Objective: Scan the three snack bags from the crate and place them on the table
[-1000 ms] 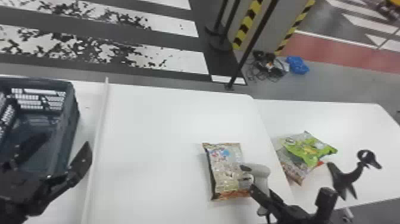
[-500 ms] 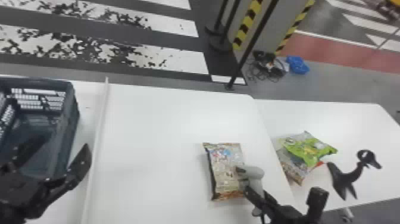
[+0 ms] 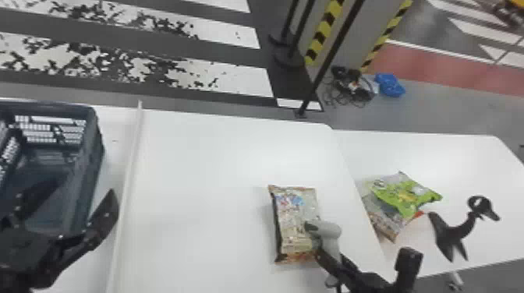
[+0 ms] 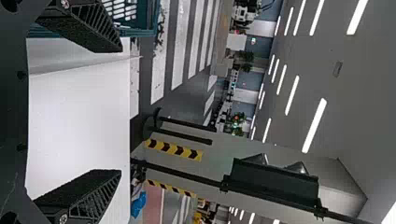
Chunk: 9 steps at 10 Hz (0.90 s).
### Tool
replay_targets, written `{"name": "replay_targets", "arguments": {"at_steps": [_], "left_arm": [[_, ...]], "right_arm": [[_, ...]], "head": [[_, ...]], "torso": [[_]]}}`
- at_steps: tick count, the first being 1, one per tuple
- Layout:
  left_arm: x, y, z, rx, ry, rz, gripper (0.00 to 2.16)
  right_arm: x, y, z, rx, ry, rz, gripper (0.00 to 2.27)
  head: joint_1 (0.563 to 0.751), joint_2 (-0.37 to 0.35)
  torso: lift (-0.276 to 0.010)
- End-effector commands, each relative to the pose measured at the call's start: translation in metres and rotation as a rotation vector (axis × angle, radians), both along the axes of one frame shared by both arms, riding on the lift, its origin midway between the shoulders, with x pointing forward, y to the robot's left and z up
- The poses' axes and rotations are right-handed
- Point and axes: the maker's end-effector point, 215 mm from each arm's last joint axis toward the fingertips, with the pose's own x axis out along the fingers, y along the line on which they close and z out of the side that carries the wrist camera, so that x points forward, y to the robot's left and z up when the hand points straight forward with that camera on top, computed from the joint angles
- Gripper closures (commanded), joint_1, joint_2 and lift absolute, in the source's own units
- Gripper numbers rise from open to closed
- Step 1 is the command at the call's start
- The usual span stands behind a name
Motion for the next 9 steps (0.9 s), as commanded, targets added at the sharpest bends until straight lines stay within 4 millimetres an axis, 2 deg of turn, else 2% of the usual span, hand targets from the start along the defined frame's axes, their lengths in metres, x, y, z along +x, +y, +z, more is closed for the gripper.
{"name": "replay_targets", "arguments": {"at_steps": [1, 3, 5, 7, 9], "left_arm": [[-0.001, 0.000, 0.000, 0.000, 0.001, 0.000, 0.07], [-0.002, 0.001, -0.001, 0.000, 0.002, 0.001, 0.07], [-0.003, 0.000, 0.003, 0.000, -0.004, -0.001, 0.07], [-0.006, -0.002, 0.004, 0.005, -0.007, -0.009, 0.07], [-0.007, 0.002, 0.005, 0.012, -0.009, -0.003, 0.07]], "right_arm": [[0.003, -0.007, 0.014, 0.006, -0.017, -0.011, 2.10], [0.010, -0.027, 0.037, 0.017, -0.034, -0.045, 2.10], [0.034, -0.059, 0.052, -0.008, -0.040, -0.067, 2.10], [0.066, -0.095, 0.049, -0.026, -0.049, -0.091, 2.10], [0.091, -0.116, 0.034, -0.054, -0.028, -0.105, 2.10]], "head": [[0.695, -0.350], [0.695, -0.350], [0.695, -0.350], [0.695, -0.350], [0.695, -0.350]], "torso": [[-0.036], [-0.036], [-0.036], [-0.036], [-0.036]]}}
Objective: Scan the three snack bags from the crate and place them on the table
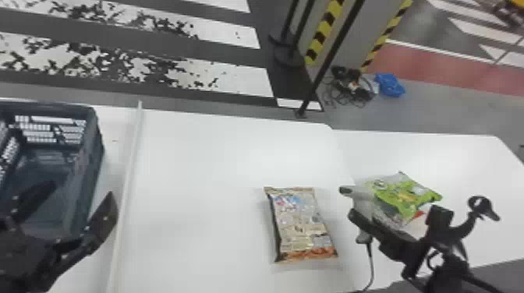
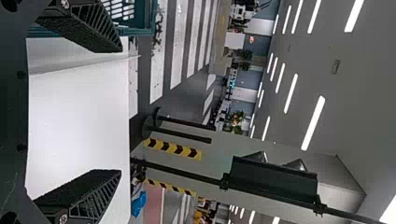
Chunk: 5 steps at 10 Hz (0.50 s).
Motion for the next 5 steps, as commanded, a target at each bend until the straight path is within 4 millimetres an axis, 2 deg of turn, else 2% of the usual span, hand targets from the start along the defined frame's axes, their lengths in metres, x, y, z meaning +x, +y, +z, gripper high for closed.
{"name": "replay_targets", "arguments": {"at_steps": [1, 3, 5], "left_arm": [[-0.001, 0.002, 0.000, 0.003, 0.001, 0.004, 0.07], [-0.004, 0.001, 0.001, 0.006, 0.000, 0.002, 0.07], [-0.003, 0.004, 0.001, 0.009, -0.001, 0.005, 0.07]], "right_arm": [[0.020, -0.006, -0.016, -0.032, 0.021, 0.014, 2.10], [0.032, -0.011, -0.039, -0.075, 0.055, 0.015, 2.10], [0.029, -0.024, -0.056, -0.130, 0.115, 0.009, 2.10]], "head": [[0.695, -0.350], [0.695, -0.350], [0.695, -0.350]], "torso": [[-0.036], [-0.036], [-0.036]]}}
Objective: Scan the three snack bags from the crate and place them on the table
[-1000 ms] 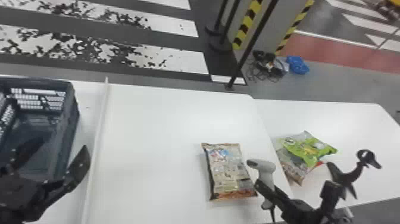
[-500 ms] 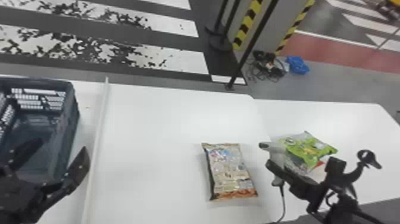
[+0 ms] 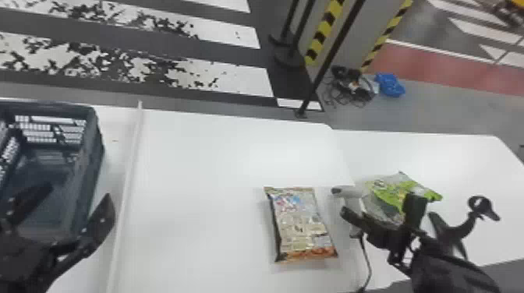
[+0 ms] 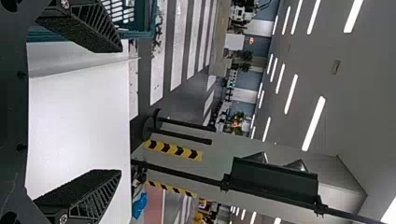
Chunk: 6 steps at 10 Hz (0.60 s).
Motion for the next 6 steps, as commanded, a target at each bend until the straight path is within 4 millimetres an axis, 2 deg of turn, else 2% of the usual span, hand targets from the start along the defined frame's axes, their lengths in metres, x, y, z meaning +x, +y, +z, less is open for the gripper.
{"name": "replay_targets", "arguments": {"at_steps": [1, 2, 3, 5, 6], "left_arm": [[0.000, 0.001, 0.000, 0.001, 0.000, 0.001, 0.07], [0.001, 0.000, 0.001, -0.001, -0.002, 0.001, 0.07], [0.001, -0.001, 0.001, -0.002, -0.003, -0.001, 0.07], [0.001, -0.004, 0.004, -0.006, -0.008, -0.005, 0.07], [0.002, -0.004, 0.005, -0.007, -0.009, -0.005, 0.07]], "right_arm": [[-0.004, -0.005, -0.009, -0.019, 0.030, 0.004, 2.09], [-0.006, -0.008, -0.010, -0.028, 0.038, 0.005, 2.02], [-0.007, -0.008, -0.012, -0.024, 0.041, 0.002, 1.69], [-0.012, -0.007, -0.014, -0.013, 0.039, -0.007, 0.00], [-0.015, -0.006, -0.008, -0.006, 0.008, -0.018, 0.00]], "head": [[0.695, -0.350], [0.695, -0.350], [0.695, -0.350], [0.695, -0.350], [0.695, -0.350]], "torso": [[-0.036], [-0.036], [-0.036], [-0.036], [-0.036]]}}
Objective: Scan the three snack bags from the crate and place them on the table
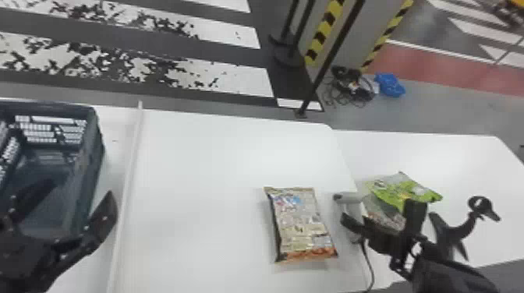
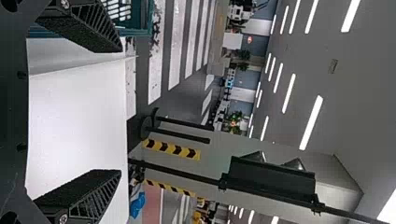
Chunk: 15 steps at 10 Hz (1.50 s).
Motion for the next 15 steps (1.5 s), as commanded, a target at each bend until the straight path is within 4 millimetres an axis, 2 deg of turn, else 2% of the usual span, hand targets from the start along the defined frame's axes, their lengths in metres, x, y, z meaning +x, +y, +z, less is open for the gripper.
{"name": "replay_targets", "arguments": {"at_steps": [1, 3, 5, 7, 9, 10, 11, 12, 15], "left_arm": [[0.000, -0.001, -0.001, -0.003, 0.004, 0.001, 0.07], [0.000, -0.004, -0.002, -0.008, 0.012, 0.007, 0.07], [0.001, -0.006, -0.002, -0.013, 0.020, 0.024, 0.07], [0.000, -0.008, 0.000, -0.019, 0.023, 0.025, 0.07], [0.000, -0.006, -0.001, -0.017, 0.025, 0.031, 0.07], [0.001, -0.006, 0.000, -0.018, 0.024, 0.032, 0.07], [0.001, -0.007, 0.000, -0.020, 0.024, 0.032, 0.07], [0.000, -0.007, 0.000, -0.018, 0.024, 0.031, 0.07], [0.000, -0.008, 0.002, -0.018, 0.021, 0.026, 0.07]], "right_arm": [[-0.005, 0.006, 0.019, 0.013, -0.069, -0.009, 0.03], [-0.023, 0.032, 0.047, 0.086, -0.096, 0.008, 0.05], [-0.046, 0.064, 0.047, 0.281, -0.030, 0.026, 0.08], [-0.054, 0.079, 0.040, 0.340, 0.014, 0.044, 0.08], [-0.045, 0.067, 0.052, 0.274, -0.057, 0.045, 0.08], [-0.042, 0.056, 0.066, 0.253, -0.101, 0.030, 0.08], [-0.041, 0.057, 0.085, 0.235, -0.150, 0.026, 0.08], [-0.046, 0.067, 0.098, 0.248, -0.161, 0.046, 0.08], [-0.056, 0.099, 0.077, 0.326, -0.062, 0.081, 0.08]], "head": [[0.695, -0.350], [0.695, -0.350], [0.695, -0.350], [0.695, -0.350], [0.695, -0.350], [0.695, -0.350], [0.695, -0.350], [0.695, -0.350], [0.695, -0.350]], "torso": [[-0.036], [-0.036], [-0.036], [-0.036], [-0.036], [-0.036], [-0.036], [-0.036], [-0.036]]}}
